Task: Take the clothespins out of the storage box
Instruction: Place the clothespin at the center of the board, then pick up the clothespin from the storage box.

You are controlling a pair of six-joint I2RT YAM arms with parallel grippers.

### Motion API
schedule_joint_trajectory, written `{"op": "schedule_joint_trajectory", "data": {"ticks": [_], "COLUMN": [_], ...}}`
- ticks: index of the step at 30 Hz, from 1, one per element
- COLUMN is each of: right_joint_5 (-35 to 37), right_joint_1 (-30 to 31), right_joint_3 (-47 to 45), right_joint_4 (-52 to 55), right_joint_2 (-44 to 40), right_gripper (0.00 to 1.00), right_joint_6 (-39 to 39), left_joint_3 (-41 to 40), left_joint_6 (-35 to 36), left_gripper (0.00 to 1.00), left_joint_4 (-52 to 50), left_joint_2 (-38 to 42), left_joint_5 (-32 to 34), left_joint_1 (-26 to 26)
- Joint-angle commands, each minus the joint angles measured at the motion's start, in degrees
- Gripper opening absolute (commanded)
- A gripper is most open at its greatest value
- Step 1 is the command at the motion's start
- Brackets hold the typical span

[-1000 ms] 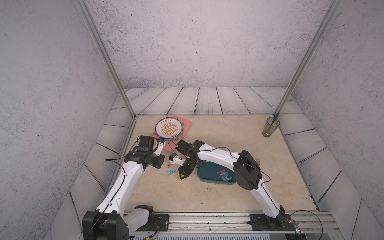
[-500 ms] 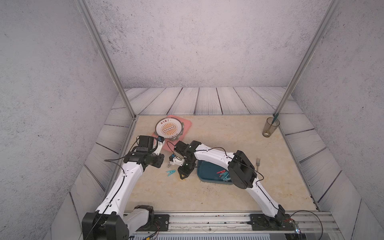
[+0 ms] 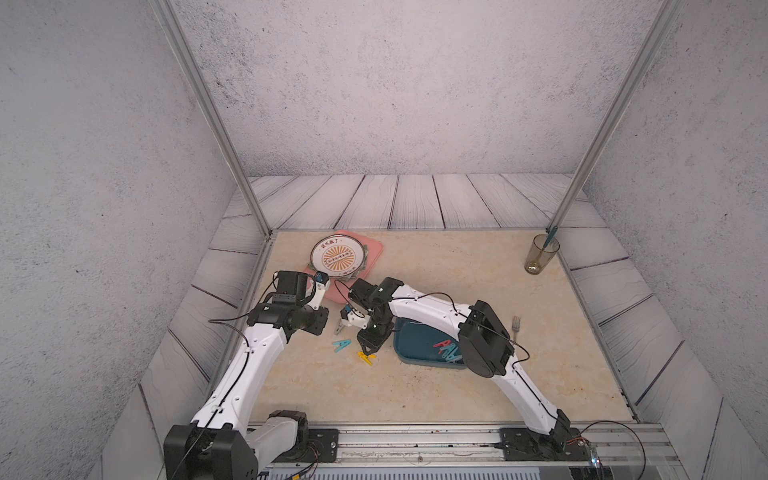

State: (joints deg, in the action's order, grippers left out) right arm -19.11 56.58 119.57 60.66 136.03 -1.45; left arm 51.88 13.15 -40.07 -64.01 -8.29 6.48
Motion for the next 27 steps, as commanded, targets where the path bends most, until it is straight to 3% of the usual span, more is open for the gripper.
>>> {"op": "schedule_joint_trajectory", "data": {"ticks": [1,8,20,27], "right_joint_5": [2.6,10.1,25.0,22.5], "right_joint_1": [-2.0,-5.0,-12.5,-14.8], "right_joint_3": [-2.8,-12.0,-29.1,-36.8], "right_joint_4": [1.6,0.7,3.1,1.5], "right_joint_2": [-8.4,-19.0,-32.1,-32.7], "right_gripper": [0.39,0.40,0.40,0.43], "right_joint_6": [-3.4,-13.1,-34.2,-35.7], "left_joint_3": [1.6,2.1,1.9,2.0], "left_joint_6": [1.0,1.6,1.6,1.5], "left_gripper": [0.37,0.37,0.37,0.37], "left_joint_4": [-1.0,-1.8,-2.2,-1.9], "left_joint_2": [0.1,-0.1,-0.4,-0.8], "left_joint_5": [-2.9,-6.7,-6.9,-7.0], "left_joint_1": [-0.6,-0.6,-0.6,-0.5]}}
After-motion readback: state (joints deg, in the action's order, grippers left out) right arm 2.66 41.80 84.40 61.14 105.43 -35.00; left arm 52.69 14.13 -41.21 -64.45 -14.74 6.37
